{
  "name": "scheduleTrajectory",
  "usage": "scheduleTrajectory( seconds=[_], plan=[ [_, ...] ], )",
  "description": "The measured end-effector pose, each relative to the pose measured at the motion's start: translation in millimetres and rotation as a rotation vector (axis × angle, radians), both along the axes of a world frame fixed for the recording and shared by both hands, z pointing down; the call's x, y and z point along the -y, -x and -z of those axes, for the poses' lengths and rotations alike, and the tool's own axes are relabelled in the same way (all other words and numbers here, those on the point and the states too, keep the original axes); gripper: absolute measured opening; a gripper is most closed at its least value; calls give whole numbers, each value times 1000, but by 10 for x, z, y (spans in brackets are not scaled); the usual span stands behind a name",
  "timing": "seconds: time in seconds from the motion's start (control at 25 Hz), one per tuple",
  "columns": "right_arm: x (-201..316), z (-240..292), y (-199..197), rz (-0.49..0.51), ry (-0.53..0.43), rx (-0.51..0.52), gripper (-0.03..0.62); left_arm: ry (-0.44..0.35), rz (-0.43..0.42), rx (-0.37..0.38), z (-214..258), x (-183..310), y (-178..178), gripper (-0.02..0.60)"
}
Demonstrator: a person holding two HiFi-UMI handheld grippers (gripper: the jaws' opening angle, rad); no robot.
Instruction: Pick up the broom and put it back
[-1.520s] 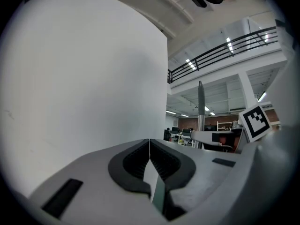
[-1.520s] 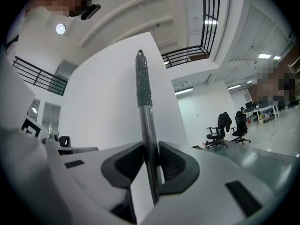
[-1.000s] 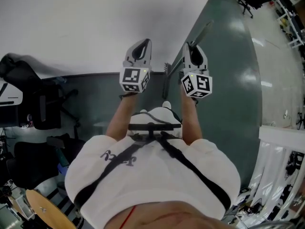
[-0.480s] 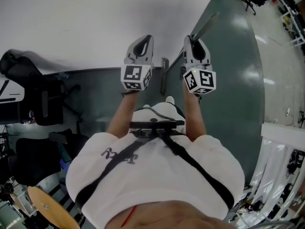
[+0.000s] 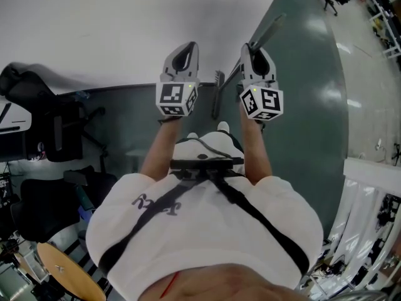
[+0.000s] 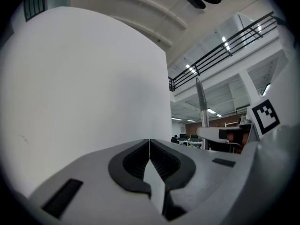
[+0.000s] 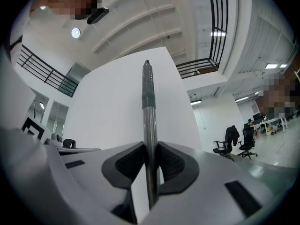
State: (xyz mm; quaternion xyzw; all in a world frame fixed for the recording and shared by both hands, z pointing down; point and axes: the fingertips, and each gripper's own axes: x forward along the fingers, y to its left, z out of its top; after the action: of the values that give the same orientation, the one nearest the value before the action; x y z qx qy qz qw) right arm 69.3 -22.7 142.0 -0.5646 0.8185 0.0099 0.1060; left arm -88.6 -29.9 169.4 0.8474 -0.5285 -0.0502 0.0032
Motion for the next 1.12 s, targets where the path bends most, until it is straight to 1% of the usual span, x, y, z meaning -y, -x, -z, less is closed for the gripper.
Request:
scheduleTrajectory(
  seconds=[0.16, 0.36, 0.64, 0.88, 1.12],
  plan=[
    [23, -131, 55, 11, 28, -8, 91, 15, 4, -5, -71, 9, 49, 12],
    [43, -356, -11, 9, 87, -11, 91, 62, 9, -12, -252, 7, 6, 12],
    [135, -754, 24, 23, 166, -39, 91, 125, 30, 4, -558, 47, 10, 12],
    [250, -1336, 71, 14, 287, -75, 91, 215, 48, 28, -939, 52, 122, 12],
    [327, -1927, 90, -9, 402, -98, 91, 281, 50, 44, -1269, 64, 178, 12]
  ],
)
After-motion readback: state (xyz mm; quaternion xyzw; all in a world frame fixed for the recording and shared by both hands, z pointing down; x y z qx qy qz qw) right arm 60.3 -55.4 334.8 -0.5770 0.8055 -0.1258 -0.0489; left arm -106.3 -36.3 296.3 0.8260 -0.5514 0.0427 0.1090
